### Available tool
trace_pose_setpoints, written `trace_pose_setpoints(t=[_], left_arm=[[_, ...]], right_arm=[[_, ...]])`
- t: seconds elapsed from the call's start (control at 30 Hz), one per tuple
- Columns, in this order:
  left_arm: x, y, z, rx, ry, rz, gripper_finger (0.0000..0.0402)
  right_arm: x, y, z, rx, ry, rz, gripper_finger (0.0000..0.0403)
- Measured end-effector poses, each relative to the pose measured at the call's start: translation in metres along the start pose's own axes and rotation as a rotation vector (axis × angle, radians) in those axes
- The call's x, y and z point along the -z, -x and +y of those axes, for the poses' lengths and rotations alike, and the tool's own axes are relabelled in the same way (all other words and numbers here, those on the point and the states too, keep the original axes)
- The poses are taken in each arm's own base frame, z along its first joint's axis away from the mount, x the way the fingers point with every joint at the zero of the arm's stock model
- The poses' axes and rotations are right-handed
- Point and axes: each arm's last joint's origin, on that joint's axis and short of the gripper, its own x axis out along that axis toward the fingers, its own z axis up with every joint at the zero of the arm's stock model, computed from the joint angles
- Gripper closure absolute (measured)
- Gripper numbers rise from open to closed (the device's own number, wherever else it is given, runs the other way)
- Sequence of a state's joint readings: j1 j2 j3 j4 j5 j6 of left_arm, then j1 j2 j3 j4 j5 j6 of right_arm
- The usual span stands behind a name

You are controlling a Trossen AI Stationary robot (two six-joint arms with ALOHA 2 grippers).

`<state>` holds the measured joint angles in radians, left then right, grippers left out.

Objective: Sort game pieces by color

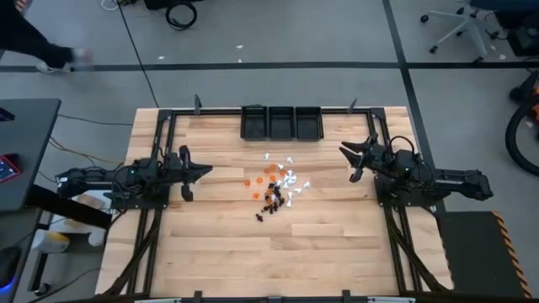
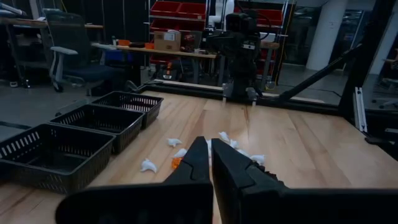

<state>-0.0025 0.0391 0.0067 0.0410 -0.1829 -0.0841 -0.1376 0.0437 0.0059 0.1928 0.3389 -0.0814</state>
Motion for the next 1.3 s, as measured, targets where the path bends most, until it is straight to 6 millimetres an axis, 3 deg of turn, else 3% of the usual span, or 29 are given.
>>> trace_pose_setpoints(t=[0.73,1.03,1.3], left_arm=[[0.000,0.000,0.000,0.001,0.018,-0.002,0.0402],[-0.013,0.001,-0.001,0.017,0.121,-0.128,0.0402],[-0.012,0.001,-0.001,0.015,0.104,-0.125,0.0402]], right_arm=[[0.000,0.000,0.000,0.000,0.000,0.000,0.0302],[0.000,0.000,0.000,0.000,0.000,-0.001,0.0302],[-0.001,0.000,0.000,0.001,-0.002,-0.007,0.0302]])
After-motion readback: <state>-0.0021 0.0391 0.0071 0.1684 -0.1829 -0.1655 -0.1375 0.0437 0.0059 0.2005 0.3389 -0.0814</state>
